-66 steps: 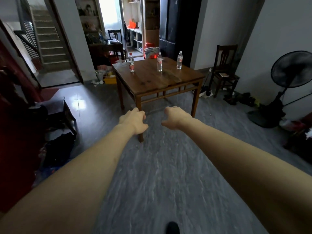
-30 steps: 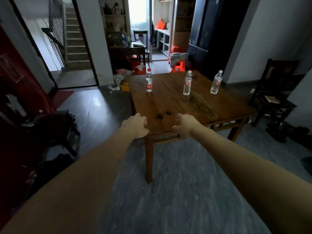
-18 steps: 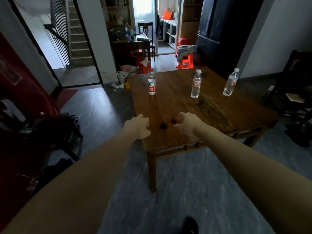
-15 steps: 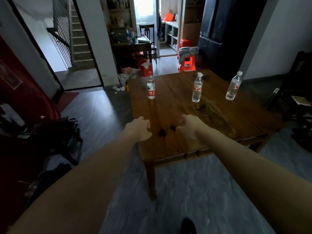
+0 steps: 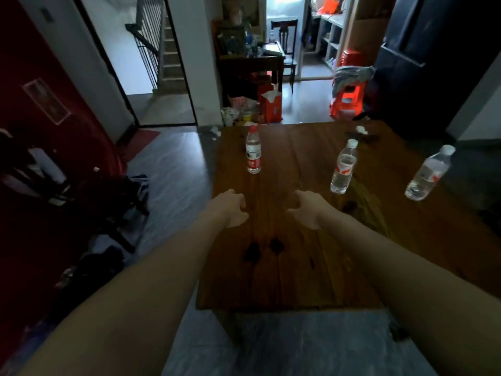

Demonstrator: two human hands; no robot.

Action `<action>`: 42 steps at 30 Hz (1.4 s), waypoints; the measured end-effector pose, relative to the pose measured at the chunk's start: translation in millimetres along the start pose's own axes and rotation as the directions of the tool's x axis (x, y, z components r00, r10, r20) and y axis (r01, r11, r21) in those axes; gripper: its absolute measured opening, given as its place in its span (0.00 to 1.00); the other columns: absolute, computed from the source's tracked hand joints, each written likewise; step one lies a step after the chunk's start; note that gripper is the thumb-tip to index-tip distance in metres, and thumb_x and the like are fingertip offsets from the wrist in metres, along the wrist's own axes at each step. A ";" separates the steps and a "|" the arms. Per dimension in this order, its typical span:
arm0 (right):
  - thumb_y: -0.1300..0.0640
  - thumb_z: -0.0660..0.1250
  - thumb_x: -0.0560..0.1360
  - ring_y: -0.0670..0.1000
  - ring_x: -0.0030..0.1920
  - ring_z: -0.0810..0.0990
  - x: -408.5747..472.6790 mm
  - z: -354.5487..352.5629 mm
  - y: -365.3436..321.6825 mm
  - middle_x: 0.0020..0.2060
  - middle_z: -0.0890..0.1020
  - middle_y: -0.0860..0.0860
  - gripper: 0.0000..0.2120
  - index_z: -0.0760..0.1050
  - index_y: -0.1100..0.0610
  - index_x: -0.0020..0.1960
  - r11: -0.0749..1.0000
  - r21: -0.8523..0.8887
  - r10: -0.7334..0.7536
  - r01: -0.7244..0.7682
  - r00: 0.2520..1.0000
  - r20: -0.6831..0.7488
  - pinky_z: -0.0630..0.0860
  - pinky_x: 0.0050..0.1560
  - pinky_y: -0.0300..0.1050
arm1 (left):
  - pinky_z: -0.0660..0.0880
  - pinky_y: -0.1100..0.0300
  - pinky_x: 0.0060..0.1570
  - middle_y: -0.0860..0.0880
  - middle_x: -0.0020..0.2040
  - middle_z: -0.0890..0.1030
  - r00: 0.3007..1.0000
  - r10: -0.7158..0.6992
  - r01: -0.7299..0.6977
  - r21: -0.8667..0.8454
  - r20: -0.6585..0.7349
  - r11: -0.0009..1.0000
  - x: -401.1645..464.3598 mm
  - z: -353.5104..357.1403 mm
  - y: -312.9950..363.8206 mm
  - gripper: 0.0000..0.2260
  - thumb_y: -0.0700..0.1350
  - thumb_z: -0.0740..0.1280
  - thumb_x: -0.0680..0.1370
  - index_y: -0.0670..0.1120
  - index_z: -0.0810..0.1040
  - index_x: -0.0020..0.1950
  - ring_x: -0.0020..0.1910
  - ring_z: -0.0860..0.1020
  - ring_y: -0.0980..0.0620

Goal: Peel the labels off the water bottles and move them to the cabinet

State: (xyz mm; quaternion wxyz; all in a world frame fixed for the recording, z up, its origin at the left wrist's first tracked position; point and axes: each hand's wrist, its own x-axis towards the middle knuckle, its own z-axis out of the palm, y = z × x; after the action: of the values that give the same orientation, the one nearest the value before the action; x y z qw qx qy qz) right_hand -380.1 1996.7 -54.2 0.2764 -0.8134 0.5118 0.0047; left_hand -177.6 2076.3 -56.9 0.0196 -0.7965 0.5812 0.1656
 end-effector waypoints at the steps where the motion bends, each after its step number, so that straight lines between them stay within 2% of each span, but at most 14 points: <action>1: 0.50 0.66 0.79 0.59 0.73 0.70 12.2 -0.4 1.3 0.74 0.69 0.58 0.30 0.62 0.55 0.78 1.000 0.007 -0.010 0.010 1.000 0.013 0.72 0.70 0.56 | 0.72 0.52 0.61 0.46 0.66 0.73 1.000 -0.023 0.023 -0.034 -0.012 0.999 9.8 -1.8 -2.5 0.17 0.53 0.65 0.82 0.49 0.75 0.68 0.63 0.75 0.46; 6: 0.50 0.67 0.78 0.57 0.67 0.74 71.3 -2.3 5.2 0.70 0.72 0.56 0.27 0.66 0.54 0.75 1.000 0.011 -0.029 0.029 0.997 0.067 0.76 0.65 0.52 | 0.73 0.52 0.61 0.46 0.66 0.74 0.995 -0.098 0.095 -0.092 -0.034 0.991 56.1 -4.2 -17.8 0.17 0.53 0.66 0.81 0.48 0.76 0.68 0.63 0.75 0.47; 11: 0.51 0.68 0.78 0.57 0.69 0.74 134.8 -14.6 0.0 0.72 0.71 0.56 0.29 0.64 0.54 0.76 1.000 -0.002 -0.001 0.001 0.996 0.093 0.76 0.66 0.55 | 0.68 0.56 0.52 0.47 0.65 0.73 0.994 -0.112 0.112 -0.068 -0.009 0.991 118.2 -9.0 -31.0 0.16 0.53 0.66 0.81 0.49 0.76 0.66 0.62 0.74 0.47; 17: 0.52 0.68 0.78 0.55 0.66 0.75 222.5 -33.1 -16.1 0.71 0.72 0.55 0.28 0.65 0.53 0.75 0.999 0.000 0.048 -0.048 0.997 0.066 0.77 0.61 0.48 | 0.75 0.52 0.62 0.47 0.65 0.73 0.995 -0.098 0.095 -0.162 -0.010 0.982 218.2 -34.2 -45.1 0.17 0.50 0.68 0.80 0.48 0.75 0.68 0.62 0.75 0.47; 20: 0.52 0.68 0.78 0.54 0.65 0.77 258.5 -33.8 -20.3 0.70 0.72 0.55 0.27 0.66 0.53 0.75 0.999 -0.003 0.054 -0.054 0.995 0.088 0.79 0.59 0.47 | 0.76 0.52 0.61 0.47 0.63 0.73 0.996 -0.088 0.088 -0.192 0.005 0.978 261.8 -38.8 -51.4 0.16 0.50 0.69 0.79 0.48 0.75 0.66 0.60 0.76 0.48; 23: 0.52 0.68 0.78 0.53 0.64 0.77 288.4 -34.6 -23.3 0.69 0.73 0.55 0.26 0.67 0.53 0.74 0.998 0.005 0.060 -0.061 0.995 0.078 0.79 0.59 0.48 | 0.77 0.51 0.58 0.48 0.60 0.74 0.996 -0.087 0.087 -0.224 0.010 0.971 298.3 -29.6 -58.2 0.13 0.49 0.71 0.77 0.50 0.75 0.60 0.55 0.75 0.50; 25: 0.52 0.68 0.78 0.53 0.64 0.77 306.2 -32.4 -24.8 0.69 0.73 0.54 0.25 0.67 0.53 0.74 0.998 0.002 0.070 -0.070 0.994 0.083 0.79 0.61 0.49 | 0.78 0.52 0.57 0.49 0.59 0.74 0.994 -0.112 0.113 -0.262 0.021 0.958 318.7 -20.2 -63.0 0.15 0.49 0.73 0.76 0.51 0.74 0.61 0.52 0.74 0.52; 29: 0.52 0.67 0.79 0.53 0.65 0.76 332.5 -22.3 -20.8 0.70 0.72 0.54 0.24 0.67 0.52 0.74 0.997 0.020 0.070 -0.073 0.989 0.127 0.78 0.63 0.51 | 0.80 0.50 0.57 0.50 0.59 0.75 0.981 -0.189 0.190 -0.404 0.043 0.895 350.0 -2.7 -69.7 0.22 0.52 0.78 0.71 0.52 0.71 0.58 0.52 0.76 0.52; 30: 0.53 0.67 0.79 0.53 0.65 0.76 338.8 -18.9 -19.0 0.70 0.72 0.54 0.24 0.67 0.52 0.74 0.997 0.024 0.072 -0.076 0.988 0.136 0.78 0.63 0.51 | 0.79 0.49 0.59 0.48 0.63 0.76 0.977 -0.205 0.206 -0.443 0.051 0.872 357.3 1.9 -71.1 0.27 0.53 0.79 0.70 0.51 0.70 0.63 0.57 0.77 0.50; 32: 0.53 0.67 0.79 0.52 0.65 0.75 350.4 -11.9 -15.5 0.70 0.72 0.54 0.24 0.67 0.52 0.73 0.996 0.022 0.078 -0.082 0.985 0.151 0.78 0.63 0.50 | 0.76 0.46 0.64 0.44 0.72 0.73 0.970 -0.231 0.238 -0.515 0.079 0.824 369.6 10.0 -72.6 0.43 0.54 0.81 0.66 0.49 0.63 0.74 0.69 0.75 0.43; 35: 0.53 0.67 0.79 0.52 0.66 0.75 364.2 -2.0 -9.2 0.70 0.72 0.54 0.24 0.67 0.52 0.73 0.996 0.009 0.083 -0.086 0.981 0.176 0.78 0.63 0.48 | 0.70 0.43 0.69 0.42 0.79 0.64 0.969 -0.224 0.239 -0.607 0.102 0.758 385.6 17.8 -70.5 0.54 0.53 0.84 0.63 0.54 0.52 0.79 0.76 0.68 0.40; 37: 0.52 0.67 0.79 0.52 0.65 0.76 371.6 4.4 -5.2 0.70 0.72 0.54 0.24 0.67 0.52 0.73 0.997 0.011 0.078 -0.081 0.977 0.197 0.78 0.60 0.46 | 0.69 0.43 0.70 0.43 0.79 0.62 0.974 -0.213 0.206 -0.673 0.074 0.710 394.9 21.6 -68.2 0.54 0.51 0.85 0.62 0.57 0.52 0.78 0.76 0.67 0.40; 39: 0.52 0.67 0.79 0.51 0.63 0.76 376.9 10.1 -1.9 0.69 0.72 0.53 0.24 0.67 0.52 0.73 0.998 0.011 0.066 -0.069 0.977 0.202 0.77 0.54 0.42 | 0.69 0.42 0.72 0.44 0.77 0.63 0.978 -0.208 0.150 -0.727 0.009 0.670 402.5 24.2 -65.5 0.52 0.49 0.84 0.63 0.55 0.54 0.77 0.75 0.67 0.42; 42: 0.50 0.67 0.79 0.49 0.59 0.76 380.0 16.2 3.0 0.68 0.72 0.53 0.23 0.68 0.51 0.72 0.999 0.007 0.047 -0.049 0.979 0.201 0.73 0.46 0.37 | 0.73 0.41 0.69 0.46 0.70 0.70 0.987 -0.114 -0.018 -0.797 -0.109 0.604 409.6 22.2 -58.3 0.44 0.48 0.83 0.66 0.51 0.61 0.75 0.69 0.73 0.45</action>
State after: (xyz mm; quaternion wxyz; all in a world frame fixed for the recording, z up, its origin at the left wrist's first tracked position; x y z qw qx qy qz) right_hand -197.2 1687.8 -179.7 0.3314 -0.7945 0.5008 0.0902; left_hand -18.2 1723.6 -204.7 -0.3751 -0.7475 0.4252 0.3460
